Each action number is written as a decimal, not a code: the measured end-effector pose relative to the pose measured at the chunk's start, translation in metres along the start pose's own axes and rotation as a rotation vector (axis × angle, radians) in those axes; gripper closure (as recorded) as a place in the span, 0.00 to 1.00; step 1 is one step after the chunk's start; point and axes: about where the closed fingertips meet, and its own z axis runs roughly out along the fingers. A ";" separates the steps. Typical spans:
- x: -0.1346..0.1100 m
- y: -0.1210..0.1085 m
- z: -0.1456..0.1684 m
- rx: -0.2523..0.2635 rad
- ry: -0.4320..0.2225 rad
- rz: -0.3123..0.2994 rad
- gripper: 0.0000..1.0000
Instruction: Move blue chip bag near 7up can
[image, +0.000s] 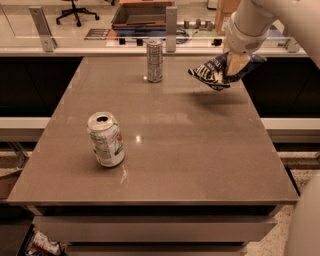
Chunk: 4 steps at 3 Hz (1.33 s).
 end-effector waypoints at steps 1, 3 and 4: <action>-0.014 0.024 -0.028 -0.008 -0.017 0.018 1.00; -0.052 0.078 -0.056 -0.018 -0.117 0.052 1.00; -0.076 0.104 -0.066 -0.016 -0.171 0.065 1.00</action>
Offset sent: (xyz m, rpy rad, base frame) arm -0.1178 0.0408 0.0221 0.1129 0.0475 -0.0017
